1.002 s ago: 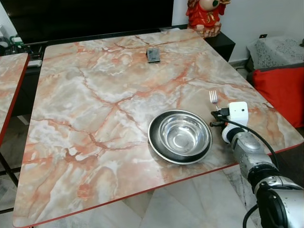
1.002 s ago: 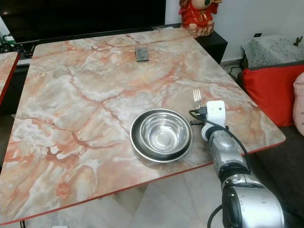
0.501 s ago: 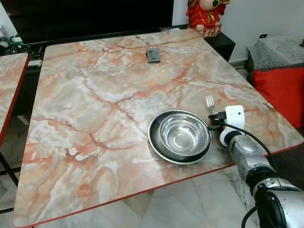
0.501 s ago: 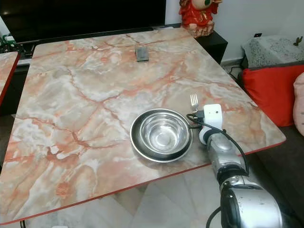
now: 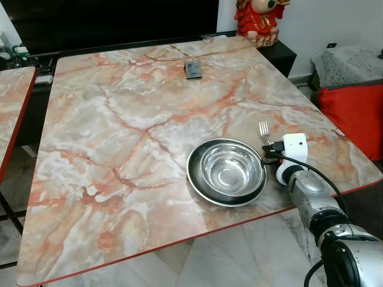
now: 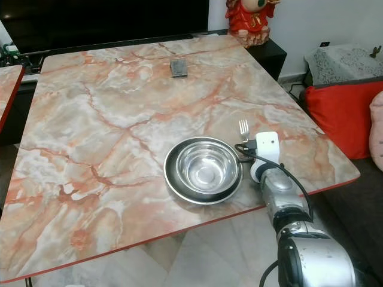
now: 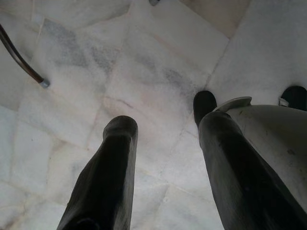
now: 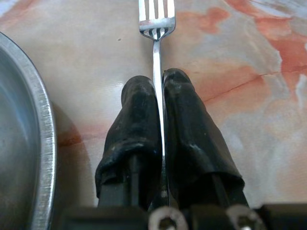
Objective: Setting the table
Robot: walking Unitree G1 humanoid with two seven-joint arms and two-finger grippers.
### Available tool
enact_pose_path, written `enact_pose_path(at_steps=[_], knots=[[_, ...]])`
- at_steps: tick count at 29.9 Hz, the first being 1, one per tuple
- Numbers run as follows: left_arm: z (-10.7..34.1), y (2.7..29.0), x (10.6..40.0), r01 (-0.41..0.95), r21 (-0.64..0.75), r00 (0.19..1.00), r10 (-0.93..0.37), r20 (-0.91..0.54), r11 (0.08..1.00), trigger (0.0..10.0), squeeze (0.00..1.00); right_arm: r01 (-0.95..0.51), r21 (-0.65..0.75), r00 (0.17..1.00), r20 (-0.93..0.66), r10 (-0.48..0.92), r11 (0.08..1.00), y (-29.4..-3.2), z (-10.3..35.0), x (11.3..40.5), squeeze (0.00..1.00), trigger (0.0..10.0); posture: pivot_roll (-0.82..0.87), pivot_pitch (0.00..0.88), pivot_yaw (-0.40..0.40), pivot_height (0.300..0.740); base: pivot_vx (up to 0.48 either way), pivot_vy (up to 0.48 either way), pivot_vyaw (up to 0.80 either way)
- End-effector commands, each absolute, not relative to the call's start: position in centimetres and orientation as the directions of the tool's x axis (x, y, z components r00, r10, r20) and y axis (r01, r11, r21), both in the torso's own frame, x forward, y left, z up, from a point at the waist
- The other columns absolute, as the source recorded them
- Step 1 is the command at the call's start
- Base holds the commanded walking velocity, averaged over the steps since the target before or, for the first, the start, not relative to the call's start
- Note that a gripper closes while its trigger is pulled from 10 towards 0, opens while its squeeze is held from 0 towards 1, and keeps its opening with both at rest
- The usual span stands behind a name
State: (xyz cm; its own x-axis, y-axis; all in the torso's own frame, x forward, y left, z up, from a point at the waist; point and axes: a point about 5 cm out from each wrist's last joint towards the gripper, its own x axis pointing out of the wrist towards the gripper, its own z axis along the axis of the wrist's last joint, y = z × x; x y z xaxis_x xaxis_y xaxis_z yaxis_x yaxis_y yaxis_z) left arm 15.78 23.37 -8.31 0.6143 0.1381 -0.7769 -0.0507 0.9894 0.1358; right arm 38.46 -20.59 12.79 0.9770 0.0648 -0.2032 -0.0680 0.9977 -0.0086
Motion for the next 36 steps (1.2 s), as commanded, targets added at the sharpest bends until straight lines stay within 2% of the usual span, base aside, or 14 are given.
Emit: enact_pose_path(at_steps=[1,10,11,12,13,15,16,17,18,26,27,28,36], knots=[[-8.8,23.6,14.6,-0.030,0.149,0.580,0.139,-0.802,0.988,10.0,0.00,-0.075,-0.009,0.967,-0.246,0.070,0.997,-20.5,11.7,38.0,0.31,10.0,0.03,0.171,0.005,0.740,0.000,0.000,0.00],[-8.8,23.4,14.7,-0.024,0.150,0.583,0.135,-0.801,0.988,10.0,0.00,-0.074,-0.011,0.965,-0.253,0.069,0.997,-20.5,11.5,37.9,0.33,10.0,0.03,0.173,0.004,0.740,0.000,0.000,0.00],[-8.7,23.4,14.8,-0.023,0.150,0.583,0.135,-0.801,0.988,10.0,0.00,-0.074,-0.010,0.965,-0.252,0.069,0.997,-20.5,11.5,37.9,0.65,10.0,0.03,0.173,0.004,0.740,0.000,0.000,0.00],[-8.7,23.5,14.8,-0.023,0.150,0.583,0.136,-0.801,0.988,10.0,0.00,-0.074,-0.010,0.965,-0.252,0.069,0.997,-20.5,11.6,37.9,0.85,10.0,0.03,0.173,0.004,0.740,0.000,0.000,0.00],[-8.7,23.5,14.8,-0.023,0.150,0.583,0.136,-0.801,0.988,10.0,0.00,-0.074,-0.010,0.965,-0.252,0.069,0.997,-20.5,11.6,37.9,0.85,10.0,0.03,0.173,0.004,0.740,0.000,0.000,0.00],[-8.7,23.5,14.8,-0.023,0.151,0.583,0.136,-0.801,0.988,10.0,0.00,-0.072,-0.012,0.966,-0.250,0.067,0.997,-20.5,11.6,38.0,0.82,10.0,0.03,0.173,0.004,0.740,0.000,0.000,0.00],[-8.7,23.5,14.8,-0.024,0.151,0.583,0.137,-0.801,0.988,10.0,0.00,-0.072,-0.013,0.966,-0.249,0.067,0.997,-20.5,11.6,38.0,0.74,10.0,0.03,0.173,0.004,0.740,0.000,0.000,0.00],[-8.7,23.5,14.8,-0.023,0.151,0.584,0.136,-0.801,0.988,10.0,0.00,-0.071,-0.013,0.966,-0.249,0.066,0.997,-20.5,11.6,38.0,0.56,10.0,0.03,0.173,0.004,0.740,0.000,0.000,0.00],[-8.7,23.5,14.8,-0.023,0.151,0.584,0.136,-0.800,0.988,10.0,0.00,-0.071,-0.014,0.966,-0.249,0.065,0.997,-20.5,11.6,38.0,0.23,10.0,0.03,0.173,0.005,0.740,0.000,0.000,0.00],[-8.7,23.5,14.8,-0.020,0.151,0.584,0.134,-0.801,0.988,10.0,0.00,-0.070,-0.014,0.967,-0.246,0.065,0.997,-20.5,11.7,38.0,0.13,10.0,0.03,0.173,0.005,0.740,0.000,0.000,0.00],[-8.7,23.4,14.8,-0.020,0.150,0.583,0.133,-0.801,0.988,10.0,0.00,-0.070,-0.014,0.967,-0.245,0.065,0.997,-20.5,11.7,38.0,0.09,10.0,0.03,0.173,0.004,0.740,0.000,0.000,0.00],[-8.7,23.4,14.8,-0.020,0.150,0.583,0.133,-0.801,0.988,10.0,0.00,-0.070,-0.017,0.968,-0.243,0.063,0.997,-20.5,11.7,38.0,0.00,10.0,0.03,0.173,0.004,0.740,0.000,0.000,0.00],[-8.8,23.3,14.8,-0.011,0.151,0.583,0.129,-0.802,0.989,10.0,0.00,-0.034,0.001,0.983,-0.182,0.034,0.999,-20.8,12.6,38.3,0.00,10.0,0.03,0.174,0.005,0.740,0.000,0.000,0.00]])
